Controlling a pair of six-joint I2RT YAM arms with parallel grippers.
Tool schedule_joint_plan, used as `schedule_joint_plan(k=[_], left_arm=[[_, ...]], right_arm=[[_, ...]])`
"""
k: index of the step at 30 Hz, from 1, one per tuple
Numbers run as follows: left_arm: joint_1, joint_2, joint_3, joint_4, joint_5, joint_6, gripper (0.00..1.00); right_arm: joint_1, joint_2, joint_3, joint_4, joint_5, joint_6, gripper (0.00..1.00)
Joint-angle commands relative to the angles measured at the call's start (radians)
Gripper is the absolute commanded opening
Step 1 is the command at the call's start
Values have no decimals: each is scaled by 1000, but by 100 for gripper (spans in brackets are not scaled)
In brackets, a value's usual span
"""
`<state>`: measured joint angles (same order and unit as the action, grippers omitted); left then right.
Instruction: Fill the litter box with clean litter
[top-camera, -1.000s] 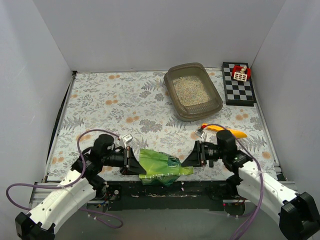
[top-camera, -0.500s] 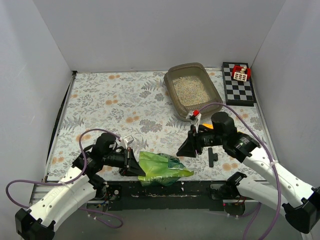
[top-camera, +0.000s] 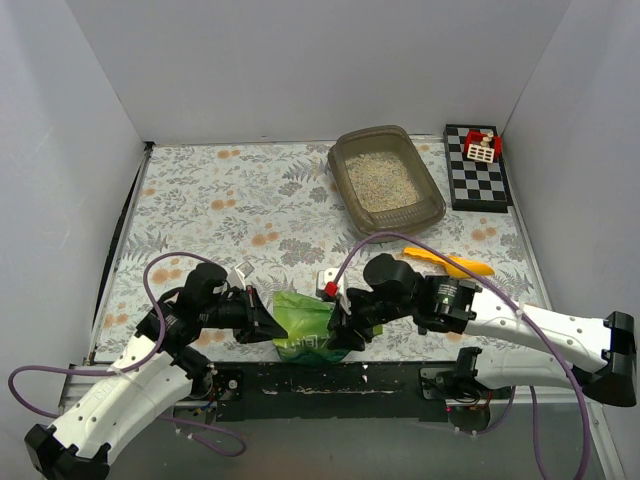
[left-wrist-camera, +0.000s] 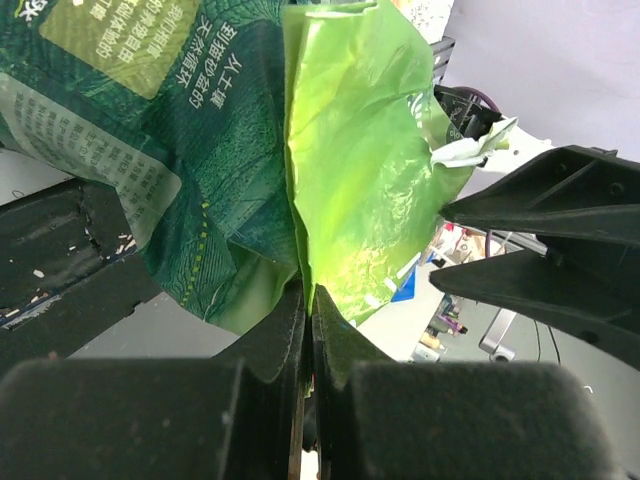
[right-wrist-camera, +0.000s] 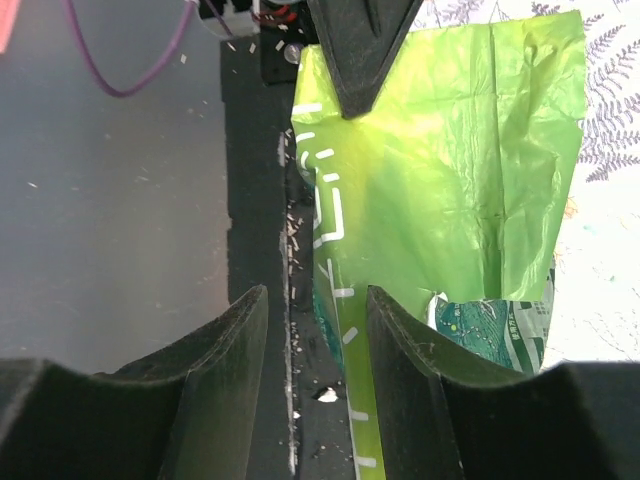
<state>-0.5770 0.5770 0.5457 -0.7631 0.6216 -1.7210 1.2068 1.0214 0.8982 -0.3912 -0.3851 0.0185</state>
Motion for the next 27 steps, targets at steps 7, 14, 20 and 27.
schedule_joint_plan(k=[7,14,20,27], left_arm=[[6,3,-12,-59,-85,9,0],[6,24,-15,-33,-80,9,0],[6,46,-7,-15,-76,12,0],[6,50,57,-19,-92,49,0]], right_arm=[[71,25,25,-97,178,-172,52],[73,-38,-102,-74,180,-135,52],[71,-46,-150,-54,178,-124,52],[71,-7,-162,-35,215,-140,2]])
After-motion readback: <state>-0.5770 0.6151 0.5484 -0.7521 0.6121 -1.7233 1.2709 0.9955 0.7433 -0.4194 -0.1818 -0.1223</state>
